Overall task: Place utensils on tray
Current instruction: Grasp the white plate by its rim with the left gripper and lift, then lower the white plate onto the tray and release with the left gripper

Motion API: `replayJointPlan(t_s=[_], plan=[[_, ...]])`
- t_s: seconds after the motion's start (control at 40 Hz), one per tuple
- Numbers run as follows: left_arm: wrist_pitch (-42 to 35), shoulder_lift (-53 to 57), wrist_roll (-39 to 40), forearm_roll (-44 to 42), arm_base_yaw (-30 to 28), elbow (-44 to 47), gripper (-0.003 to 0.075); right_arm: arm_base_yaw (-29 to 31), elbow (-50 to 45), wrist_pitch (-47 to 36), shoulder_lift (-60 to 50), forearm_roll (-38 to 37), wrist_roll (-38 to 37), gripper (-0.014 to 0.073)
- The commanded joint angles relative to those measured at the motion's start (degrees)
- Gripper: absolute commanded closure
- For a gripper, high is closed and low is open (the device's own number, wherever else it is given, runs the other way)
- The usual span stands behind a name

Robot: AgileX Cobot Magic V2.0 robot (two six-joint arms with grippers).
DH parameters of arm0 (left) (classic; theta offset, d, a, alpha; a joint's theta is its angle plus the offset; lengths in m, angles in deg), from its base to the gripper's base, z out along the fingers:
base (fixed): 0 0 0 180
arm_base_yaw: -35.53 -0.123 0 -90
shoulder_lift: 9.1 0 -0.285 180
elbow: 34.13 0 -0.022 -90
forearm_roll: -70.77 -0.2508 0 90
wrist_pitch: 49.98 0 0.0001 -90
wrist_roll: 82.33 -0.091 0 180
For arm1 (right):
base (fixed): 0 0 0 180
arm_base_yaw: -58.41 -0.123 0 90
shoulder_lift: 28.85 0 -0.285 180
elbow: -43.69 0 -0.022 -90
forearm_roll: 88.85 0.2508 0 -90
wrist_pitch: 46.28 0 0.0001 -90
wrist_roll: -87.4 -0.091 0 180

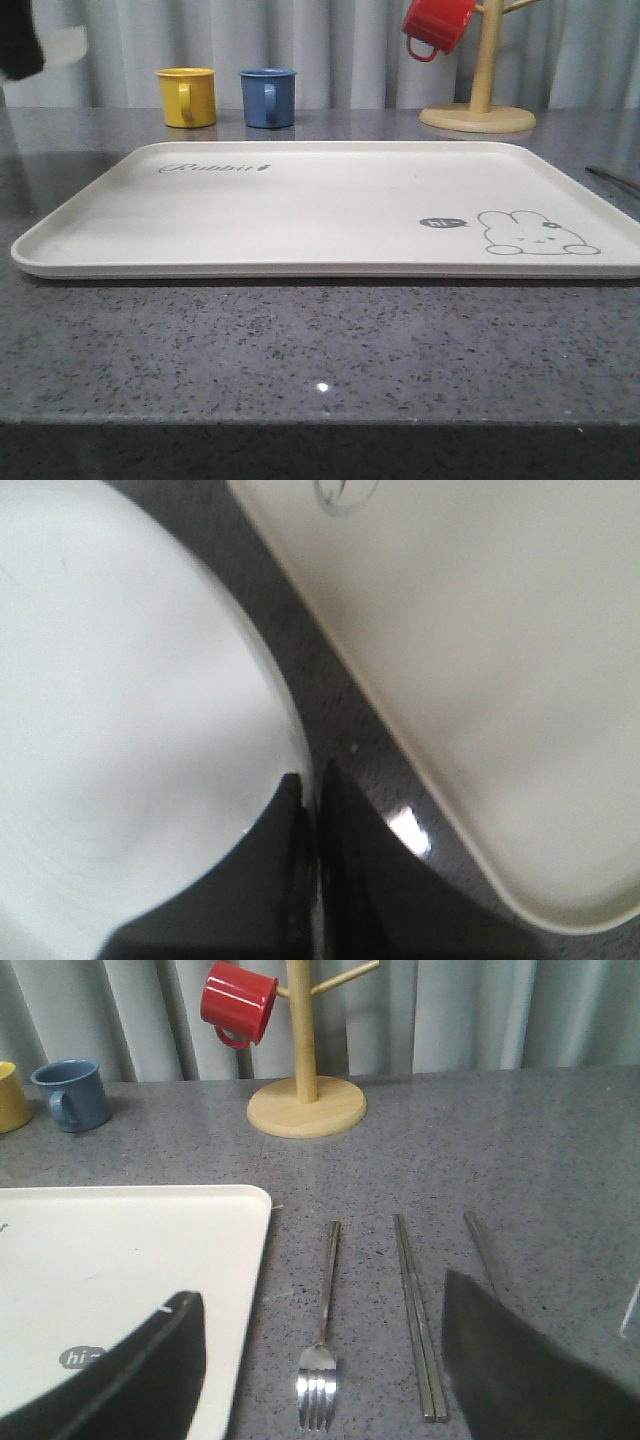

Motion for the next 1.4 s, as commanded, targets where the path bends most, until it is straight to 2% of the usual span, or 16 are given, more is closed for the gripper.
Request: replayJointPlan(t_s=[0.0,0.25,0.4,0.949,1.049,1.299,1.374], plan=[[-1.01,1.85,0.40,-0.67,4.89,-6.24,0.0738,0.37,2.03,-4.56,0.89,-0.19,0.31,0.0066],[1.54,-3.10,0.40,0.55,17.62,-11.52,0.0738,0.37,2.03,-4.56,0.89,-0.19,0.31,0.0066],[2.82,-6.15,0.84,2.00,22.05,-11.52,0.0738,0.37,2.03,-4.56,0.89,-0.19,0.31,0.0066],[3.71,-16.77,0.84,6.66,22.13,-11.52,0.0731,0.37,2.03,-4.56,0.89,-0.19,0.31,0.0066],[4.55,-17.44,0.84,6.97,22.13,-11.52,0.0671,0.37,2.03,-4.56,0.89,-0.19,0.31,0.0066],[5.75,-16.79,0.84,6.97,22.13,-11.93,0.0377,0.37,2.03,-4.56,0.89,-0.19,0.31,0.0066],[7.85,-16.70,0.84,6.97,22.13,-13.50,0.0350,0.37,2.03,-4.56,0.89,-0.19,0.31,0.0066]])
